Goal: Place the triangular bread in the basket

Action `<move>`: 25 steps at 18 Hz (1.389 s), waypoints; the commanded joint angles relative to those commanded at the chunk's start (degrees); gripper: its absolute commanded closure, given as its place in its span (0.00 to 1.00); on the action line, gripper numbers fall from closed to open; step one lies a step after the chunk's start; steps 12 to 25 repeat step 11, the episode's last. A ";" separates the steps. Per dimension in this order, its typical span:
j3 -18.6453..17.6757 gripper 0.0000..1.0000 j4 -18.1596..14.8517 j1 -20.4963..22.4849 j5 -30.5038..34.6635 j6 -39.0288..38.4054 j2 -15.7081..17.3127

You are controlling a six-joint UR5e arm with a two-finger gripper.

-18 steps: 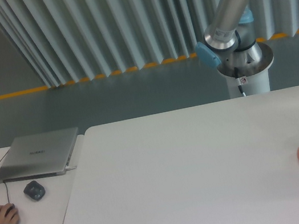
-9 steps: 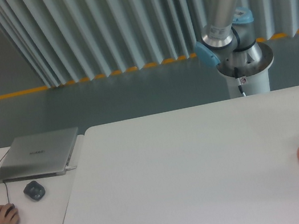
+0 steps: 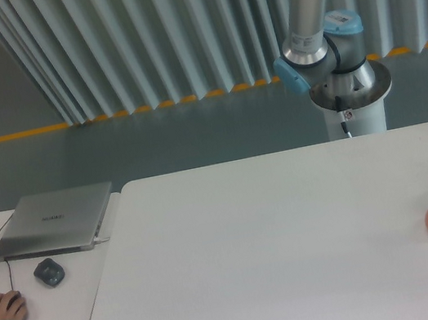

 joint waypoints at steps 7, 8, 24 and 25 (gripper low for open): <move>0.00 0.00 -0.26 -1.77 1.43 -0.79 -1.76; 0.00 0.00 -0.18 -1.85 1.34 -0.79 -1.76; 0.00 0.00 -0.17 -1.85 1.34 -0.79 -1.85; 0.00 0.00 -0.17 -1.85 1.34 -0.79 -1.85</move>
